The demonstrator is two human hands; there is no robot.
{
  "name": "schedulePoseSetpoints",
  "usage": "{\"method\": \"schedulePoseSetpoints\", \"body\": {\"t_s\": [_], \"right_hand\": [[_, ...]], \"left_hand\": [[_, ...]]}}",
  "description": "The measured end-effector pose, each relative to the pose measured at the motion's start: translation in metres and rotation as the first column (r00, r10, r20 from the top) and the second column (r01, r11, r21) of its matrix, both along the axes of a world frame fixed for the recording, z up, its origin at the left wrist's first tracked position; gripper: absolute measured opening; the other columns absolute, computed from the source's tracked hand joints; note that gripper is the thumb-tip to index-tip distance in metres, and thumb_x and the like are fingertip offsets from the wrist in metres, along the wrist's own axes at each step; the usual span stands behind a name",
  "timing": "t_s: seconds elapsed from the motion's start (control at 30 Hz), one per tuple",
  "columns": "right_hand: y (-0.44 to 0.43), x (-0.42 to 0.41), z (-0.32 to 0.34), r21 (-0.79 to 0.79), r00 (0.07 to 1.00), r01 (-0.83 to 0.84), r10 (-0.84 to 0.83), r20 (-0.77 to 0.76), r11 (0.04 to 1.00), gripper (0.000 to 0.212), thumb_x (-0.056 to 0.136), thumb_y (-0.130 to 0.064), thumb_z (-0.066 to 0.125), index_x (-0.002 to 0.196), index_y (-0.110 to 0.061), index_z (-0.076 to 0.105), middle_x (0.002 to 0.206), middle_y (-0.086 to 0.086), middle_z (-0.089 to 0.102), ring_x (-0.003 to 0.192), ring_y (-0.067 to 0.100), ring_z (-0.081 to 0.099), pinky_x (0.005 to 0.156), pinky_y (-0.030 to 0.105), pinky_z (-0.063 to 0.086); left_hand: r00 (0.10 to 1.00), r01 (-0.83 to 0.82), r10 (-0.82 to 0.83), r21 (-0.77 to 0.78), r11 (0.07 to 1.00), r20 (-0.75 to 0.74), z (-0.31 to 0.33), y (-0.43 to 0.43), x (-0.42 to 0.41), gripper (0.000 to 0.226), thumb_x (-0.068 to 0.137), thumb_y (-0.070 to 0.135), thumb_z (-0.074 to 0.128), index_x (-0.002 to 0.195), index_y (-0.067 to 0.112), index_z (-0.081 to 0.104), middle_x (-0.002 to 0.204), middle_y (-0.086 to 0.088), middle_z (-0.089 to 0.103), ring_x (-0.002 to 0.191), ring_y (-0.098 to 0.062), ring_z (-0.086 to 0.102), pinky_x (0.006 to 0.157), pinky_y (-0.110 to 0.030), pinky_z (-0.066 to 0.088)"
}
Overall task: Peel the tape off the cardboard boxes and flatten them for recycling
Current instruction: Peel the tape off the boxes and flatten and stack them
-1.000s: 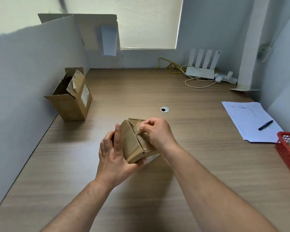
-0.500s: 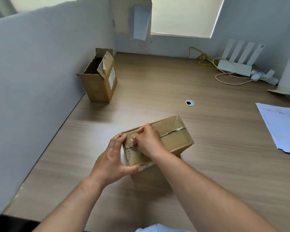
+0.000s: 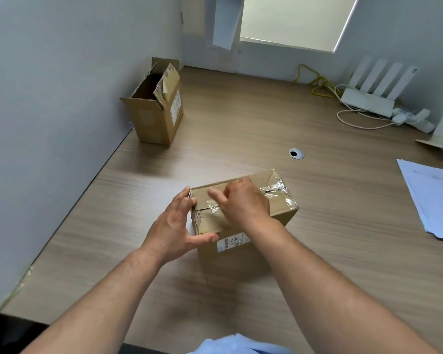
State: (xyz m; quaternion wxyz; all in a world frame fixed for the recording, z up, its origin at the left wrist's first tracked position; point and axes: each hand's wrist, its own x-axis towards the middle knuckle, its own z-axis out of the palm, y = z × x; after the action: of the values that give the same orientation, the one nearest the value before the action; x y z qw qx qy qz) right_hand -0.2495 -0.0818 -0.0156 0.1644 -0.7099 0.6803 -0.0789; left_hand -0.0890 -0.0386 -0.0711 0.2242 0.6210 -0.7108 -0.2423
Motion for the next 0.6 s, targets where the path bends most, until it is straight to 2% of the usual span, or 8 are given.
{"method": "schedulePoseSetpoints", "body": {"t_s": [0.03, 0.1, 0.2, 0.3, 0.4, 0.47, 0.53, 0.6], "right_hand": [[0.003, 0.005, -0.001, -0.017, 0.996, -0.045, 0.044, -0.082, 0.999, 0.054, 0.090, -0.059, 0.048, 0.117, -0.014, 0.058, 0.121, 0.009, 0.049, 0.111, 0.028, 0.053, 0.085, 0.036, 0.043], [0.010, 0.012, -0.004, -0.070, 0.991, -0.080, 0.072, -0.117, 0.994, 0.057, 0.088, -0.053, 0.055, 0.127, -0.011, 0.048, 0.123, 0.009, 0.046, 0.113, 0.027, 0.051, 0.087, 0.036, 0.042], [0.013, 0.016, -0.008, -0.165, 0.991, -0.097, 0.079, -0.112, 0.982, 0.040, 0.093, -0.034, 0.054, 0.125, -0.010, 0.048, 0.120, 0.009, 0.049, 0.109, 0.026, 0.053, 0.084, 0.034, 0.042], [0.014, 0.016, -0.007, -0.226, 0.978, -0.154, 0.115, -0.174, 0.962, 0.030, 0.093, -0.007, 0.043, 0.122, -0.007, 0.049, 0.118, 0.011, 0.054, 0.103, 0.025, 0.056, 0.076, 0.031, 0.039], [0.011, 0.009, -0.007, -0.173, 0.997, -0.040, 0.028, -0.070, 0.984, 0.026, 0.094, -0.005, 0.041, 0.118, -0.005, 0.050, 0.114, 0.012, 0.058, 0.099, 0.027, 0.058, 0.073, 0.030, 0.037], [0.005, 0.000, -0.006, -0.101, 0.994, 0.105, -0.102, 0.041, 0.989, 0.022, 0.096, -0.012, 0.046, 0.116, -0.004, 0.052, 0.112, 0.013, 0.061, 0.101, 0.028, 0.058, 0.072, 0.029, 0.036], [-0.002, -0.007, -0.004, -0.023, 0.976, 0.188, -0.184, 0.113, 0.982, 0.023, 0.096, -0.016, 0.051, 0.115, -0.004, 0.055, 0.110, 0.012, 0.063, 0.102, 0.029, 0.059, 0.073, 0.026, 0.036], [-0.005, -0.011, -0.003, 0.048, 0.958, 0.221, -0.226, 0.177, 0.974, 0.022, 0.095, -0.017, 0.052, 0.112, -0.004, 0.056, 0.104, 0.011, 0.066, 0.099, 0.028, 0.062, 0.075, 0.026, 0.043]], "left_hand": [[1.000, 0.000, 0.000, -0.005, 1.000, -0.009, 0.000, 0.000, 0.000, 0.117, 0.045, 0.086, 0.057, 0.136, 0.015, 0.041, 0.159, 0.005, 0.019, 0.141, -0.014, 0.032, 0.106, -0.039, 0.040], [1.000, 0.004, -0.004, -0.012, 1.000, -0.014, 0.000, -0.001, 0.000, 0.114, 0.047, 0.079, 0.065, 0.138, 0.015, 0.039, 0.158, 0.006, 0.020, 0.140, -0.013, 0.032, 0.106, -0.038, 0.039], [0.999, -0.010, 0.010, -0.007, 1.000, -0.034, -0.002, -0.001, 0.000, 0.108, 0.056, 0.058, 0.082, 0.142, 0.019, 0.031, 0.157, 0.009, 0.021, 0.139, -0.010, 0.032, 0.107, -0.032, 0.037], [0.997, -0.037, 0.036, -0.014, 0.999, -0.067, -0.006, 0.000, -0.001, 0.109, 0.056, 0.051, 0.087, 0.142, 0.020, 0.027, 0.154, 0.014, 0.024, 0.137, -0.009, 0.034, 0.105, -0.029, 0.035], [0.987, -0.031, 0.031, 0.005, 1.000, -0.159, -0.008, 0.000, 0.001, 0.114, 0.056, 0.049, 0.087, 0.142, 0.028, 0.016, 0.148, 0.018, 0.028, 0.135, -0.005, 0.035, 0.109, -0.035, 0.037], [0.987, 0.015, -0.006, 0.057, 0.998, -0.161, -0.008, 0.000, 0.003, 0.129, 0.059, 0.052, 0.085, 0.148, 0.037, -0.007, 0.153, 0.012, 0.030, 0.139, -0.006, 0.032, 0.111, -0.035, 0.033], [0.990, 0.046, -0.031, 0.105, 0.993, -0.139, -0.008, 0.001, 0.005, 0.136, 0.057, 0.063, 0.078, 0.143, 0.044, -0.025, 0.157, 0.006, 0.025, 0.143, -0.009, 0.026, 0.111, -0.033, 0.028], [0.987, 0.035, -0.014, 0.129, 0.991, -0.161, -0.006, 0.001, 0.004, 0.138, 0.049, 0.079, 0.072, 0.137, 0.050, -0.030, 0.161, 0.004, 0.011, 0.146, -0.009, 0.015, 0.115, -0.034, 0.022]]}}
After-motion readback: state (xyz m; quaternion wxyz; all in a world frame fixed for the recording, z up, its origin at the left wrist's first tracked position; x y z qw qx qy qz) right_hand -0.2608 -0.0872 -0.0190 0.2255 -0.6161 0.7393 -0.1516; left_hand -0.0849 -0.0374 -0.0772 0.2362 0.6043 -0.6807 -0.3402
